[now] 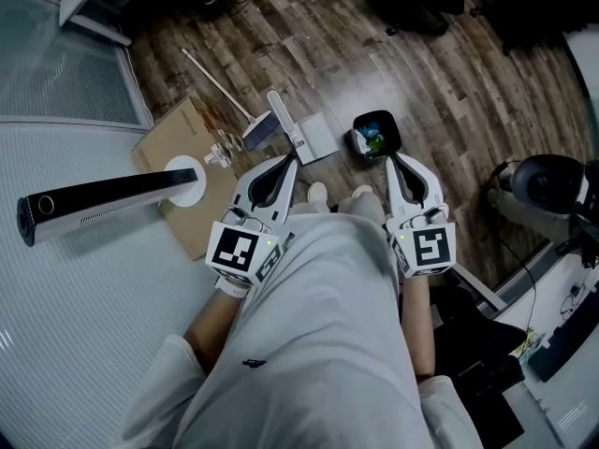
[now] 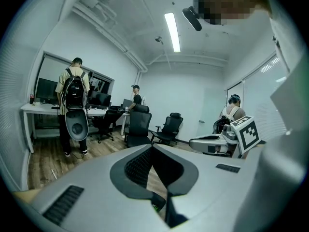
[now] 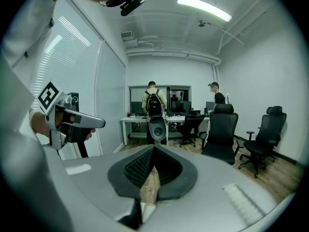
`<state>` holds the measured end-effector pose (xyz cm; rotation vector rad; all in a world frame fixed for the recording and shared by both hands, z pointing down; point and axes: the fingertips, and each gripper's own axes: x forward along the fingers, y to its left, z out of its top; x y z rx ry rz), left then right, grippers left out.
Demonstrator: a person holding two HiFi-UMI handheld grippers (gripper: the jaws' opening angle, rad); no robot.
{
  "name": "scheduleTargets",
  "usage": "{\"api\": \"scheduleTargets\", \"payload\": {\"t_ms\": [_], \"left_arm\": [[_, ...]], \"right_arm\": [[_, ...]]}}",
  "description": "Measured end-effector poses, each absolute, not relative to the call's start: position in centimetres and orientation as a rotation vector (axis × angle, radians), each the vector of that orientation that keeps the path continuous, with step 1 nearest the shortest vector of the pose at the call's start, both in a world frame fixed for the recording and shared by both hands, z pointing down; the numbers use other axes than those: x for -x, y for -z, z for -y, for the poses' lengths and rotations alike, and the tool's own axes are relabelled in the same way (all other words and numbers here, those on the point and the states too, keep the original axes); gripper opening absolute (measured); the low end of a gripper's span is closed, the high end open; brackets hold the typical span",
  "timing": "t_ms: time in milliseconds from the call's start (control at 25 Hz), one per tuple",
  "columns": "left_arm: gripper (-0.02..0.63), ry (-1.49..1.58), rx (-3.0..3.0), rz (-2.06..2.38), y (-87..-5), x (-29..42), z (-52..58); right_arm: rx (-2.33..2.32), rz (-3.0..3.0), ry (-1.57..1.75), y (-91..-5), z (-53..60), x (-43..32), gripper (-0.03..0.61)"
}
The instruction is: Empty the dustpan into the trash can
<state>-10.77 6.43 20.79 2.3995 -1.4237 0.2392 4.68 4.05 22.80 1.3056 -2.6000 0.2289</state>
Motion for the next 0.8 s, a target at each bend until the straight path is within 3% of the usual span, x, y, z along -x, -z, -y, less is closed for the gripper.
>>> {"api": "scheduleTargets", "payload": {"t_ms": [800], "left_arm": [[0.008,-0.185,-2.392,1.451,-21.0,10.2,-7.1]], "right_arm": [[-1.07,2.711,-0.265,-22.0,-6.3,-4.2,0.011]]}}
